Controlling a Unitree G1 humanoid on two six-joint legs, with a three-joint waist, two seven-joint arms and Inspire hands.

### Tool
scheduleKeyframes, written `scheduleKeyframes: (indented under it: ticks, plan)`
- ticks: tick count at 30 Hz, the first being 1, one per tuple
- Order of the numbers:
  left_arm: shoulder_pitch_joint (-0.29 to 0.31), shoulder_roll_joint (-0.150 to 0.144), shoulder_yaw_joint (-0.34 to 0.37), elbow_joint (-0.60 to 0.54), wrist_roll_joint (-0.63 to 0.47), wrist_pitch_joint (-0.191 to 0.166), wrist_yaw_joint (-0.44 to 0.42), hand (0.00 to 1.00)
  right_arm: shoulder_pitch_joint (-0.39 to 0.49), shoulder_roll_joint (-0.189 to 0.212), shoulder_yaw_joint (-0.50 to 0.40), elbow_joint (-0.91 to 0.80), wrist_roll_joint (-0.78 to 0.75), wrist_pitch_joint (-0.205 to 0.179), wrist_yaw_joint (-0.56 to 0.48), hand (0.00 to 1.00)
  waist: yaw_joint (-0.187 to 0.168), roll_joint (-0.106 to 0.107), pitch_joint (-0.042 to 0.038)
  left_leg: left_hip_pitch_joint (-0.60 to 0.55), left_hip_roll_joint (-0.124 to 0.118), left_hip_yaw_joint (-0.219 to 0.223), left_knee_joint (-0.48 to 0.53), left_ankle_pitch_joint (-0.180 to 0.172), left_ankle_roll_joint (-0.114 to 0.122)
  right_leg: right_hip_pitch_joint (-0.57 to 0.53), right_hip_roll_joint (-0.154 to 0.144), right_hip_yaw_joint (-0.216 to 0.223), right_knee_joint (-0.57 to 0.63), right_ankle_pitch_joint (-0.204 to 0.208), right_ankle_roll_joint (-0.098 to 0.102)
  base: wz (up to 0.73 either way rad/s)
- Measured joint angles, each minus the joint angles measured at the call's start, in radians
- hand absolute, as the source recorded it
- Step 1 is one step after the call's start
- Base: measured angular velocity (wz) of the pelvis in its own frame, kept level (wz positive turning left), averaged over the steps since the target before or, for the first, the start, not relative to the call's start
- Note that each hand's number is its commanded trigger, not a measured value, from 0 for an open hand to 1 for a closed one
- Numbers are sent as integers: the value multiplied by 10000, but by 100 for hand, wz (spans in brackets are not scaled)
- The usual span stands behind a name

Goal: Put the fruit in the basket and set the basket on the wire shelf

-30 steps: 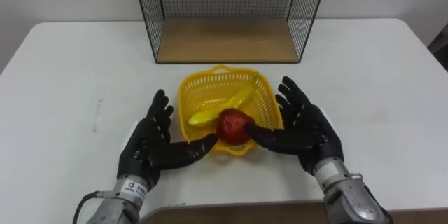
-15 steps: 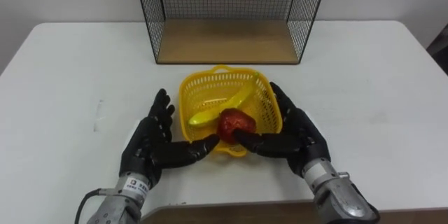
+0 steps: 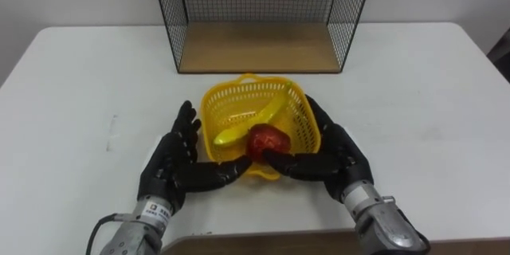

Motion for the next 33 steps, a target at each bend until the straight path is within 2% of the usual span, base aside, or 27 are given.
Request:
scheduleKeyframes:
  ticks: [2, 4, 7, 17, 33]
  plan:
    - [-105, -10, -213, -2, -3, 15, -38, 0, -38, 10, 49, 6, 0, -20, 92, 0, -101, 8, 2, -17, 0, 0, 2, 0, 0, -9, 0, -10, 6, 0, -1, 0]
    - [-135, -118, -215, -5, -10, 16, -36, 0, -74, 35, 56, 67, 1, -78, 90, 0, -233, 13, 3, -28, 1, -1, 6, 0, 0, -17, 0, -14, 6, 1, -1, 0]
    - [-372, -109, -224, -29, 4, 19, -36, 0, -90, 69, 52, 65, -2, -85, 77, 0, -287, 30, 11, -52, 4, -5, 18, 0, 0, -23, 0, -39, 5, 1, -2, 0]
    - [-636, -110, -118, -693, 33, 15, 139, 0, -210, 202, 54, -45, 12, -88, 42, 0, -227, 36, 8, -49, 5, -4, 1, 0, 0, -34, -1, -48, 3, 4, -5, 0]
    - [-634, -226, -92, -738, 20, -15, 407, 0, -207, 341, 33, -478, 38, -90, 6, 0, -223, 44, 12, 25, 6, 27, 1, 0, 0, 13, -1, -13, 6, 5, -6, 0]
